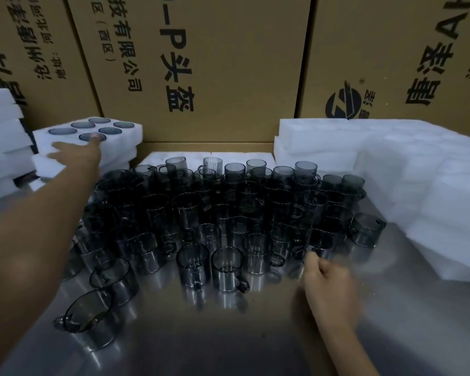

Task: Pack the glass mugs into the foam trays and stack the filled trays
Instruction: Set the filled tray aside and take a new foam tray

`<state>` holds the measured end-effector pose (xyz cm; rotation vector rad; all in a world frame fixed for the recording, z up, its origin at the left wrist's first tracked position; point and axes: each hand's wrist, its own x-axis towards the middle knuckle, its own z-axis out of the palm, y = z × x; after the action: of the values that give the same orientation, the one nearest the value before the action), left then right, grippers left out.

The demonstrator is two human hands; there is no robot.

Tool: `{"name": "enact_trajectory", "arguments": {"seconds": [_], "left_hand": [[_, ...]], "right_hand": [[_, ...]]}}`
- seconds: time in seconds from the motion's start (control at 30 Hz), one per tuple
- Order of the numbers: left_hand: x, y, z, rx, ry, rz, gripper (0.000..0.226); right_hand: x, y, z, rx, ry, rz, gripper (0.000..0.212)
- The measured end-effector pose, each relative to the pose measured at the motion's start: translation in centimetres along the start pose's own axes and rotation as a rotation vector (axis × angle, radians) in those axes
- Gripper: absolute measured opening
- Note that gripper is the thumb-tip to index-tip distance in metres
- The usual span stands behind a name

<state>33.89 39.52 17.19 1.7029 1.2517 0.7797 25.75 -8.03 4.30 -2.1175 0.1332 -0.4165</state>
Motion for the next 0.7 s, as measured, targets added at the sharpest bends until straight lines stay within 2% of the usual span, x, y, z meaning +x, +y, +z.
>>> {"name": "enact_trajectory", "arguments": {"seconds": [0.13,0.33,0.53,0.7], "left_hand": [[-1.8,0.9,0.2,0.02,0.078,0.027,0.095],[-7.0,1.7,-0.9,-0.003,0.061,0.196,0.072],[-17.8,0.1,-1.3,-0.034,-0.043,0.46,0.062],[-27.6,-3.8,-1.2,-0.053,-0.2,0.599,0.06]], "right_hand": [[0.0,-0.1,-0.3,-0.02,0.004,0.006,0.053],[-0.4,-0.6,-0.8,-0.031,-0.006,0.015,0.052],[-0.9,-1.3,-1.3,-0.057,-0.082,0.091,0.047],[-1.8,-1.2,-1.9,0.08,-0.08,0.096,0.045]]}}
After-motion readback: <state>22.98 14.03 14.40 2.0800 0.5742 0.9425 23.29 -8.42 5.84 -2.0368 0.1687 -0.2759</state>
